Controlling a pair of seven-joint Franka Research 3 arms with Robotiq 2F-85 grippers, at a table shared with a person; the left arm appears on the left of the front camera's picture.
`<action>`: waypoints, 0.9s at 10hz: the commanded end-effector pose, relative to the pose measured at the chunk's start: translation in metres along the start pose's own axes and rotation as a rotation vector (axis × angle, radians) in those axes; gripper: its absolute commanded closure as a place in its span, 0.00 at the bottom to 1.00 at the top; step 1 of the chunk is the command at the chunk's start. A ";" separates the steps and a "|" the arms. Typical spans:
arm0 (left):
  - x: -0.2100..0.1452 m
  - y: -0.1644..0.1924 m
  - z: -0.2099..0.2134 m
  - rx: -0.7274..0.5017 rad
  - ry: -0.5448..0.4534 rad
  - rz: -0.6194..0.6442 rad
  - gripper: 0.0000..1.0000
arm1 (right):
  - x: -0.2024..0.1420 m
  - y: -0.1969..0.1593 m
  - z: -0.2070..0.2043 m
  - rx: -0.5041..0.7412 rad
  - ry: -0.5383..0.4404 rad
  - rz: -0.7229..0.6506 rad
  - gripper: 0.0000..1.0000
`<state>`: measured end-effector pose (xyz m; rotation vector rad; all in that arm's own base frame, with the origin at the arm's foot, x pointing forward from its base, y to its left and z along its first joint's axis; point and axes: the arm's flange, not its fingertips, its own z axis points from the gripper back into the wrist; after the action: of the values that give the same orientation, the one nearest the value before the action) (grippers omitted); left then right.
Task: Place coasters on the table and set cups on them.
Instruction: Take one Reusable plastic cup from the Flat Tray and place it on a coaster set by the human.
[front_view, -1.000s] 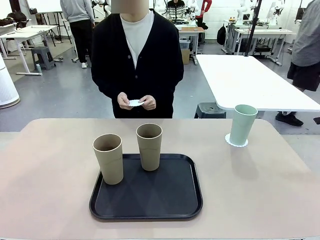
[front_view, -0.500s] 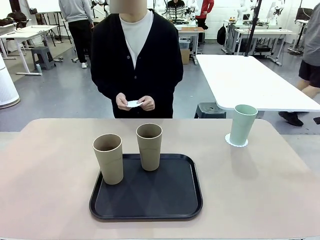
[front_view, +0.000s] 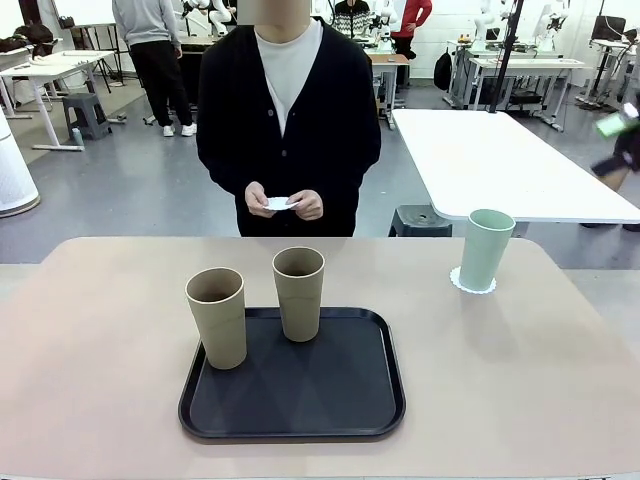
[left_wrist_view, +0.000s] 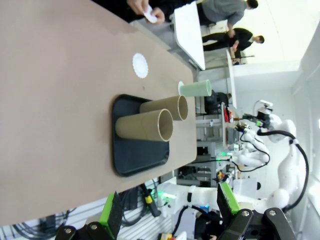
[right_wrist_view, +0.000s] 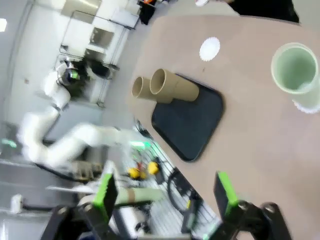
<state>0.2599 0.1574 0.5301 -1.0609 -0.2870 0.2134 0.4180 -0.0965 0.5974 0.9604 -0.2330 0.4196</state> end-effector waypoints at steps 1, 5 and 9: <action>0.000 -0.001 0.002 -0.015 0.000 -0.010 0.00 | 0.013 0.055 -0.032 -0.173 0.098 0.178 0.00; 0.000 -0.001 0.002 -0.015 0.000 -0.010 0.00 | 0.012 0.100 -0.140 -0.314 0.124 0.626 0.00; 0.000 -0.001 0.002 -0.015 0.000 -0.010 0.00 | 0.021 0.060 -0.225 -0.331 0.098 0.807 0.00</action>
<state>0.2597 0.1575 0.5302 -1.0610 -0.2870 0.2135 0.3989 0.1268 0.5372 0.4392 -0.5531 1.1013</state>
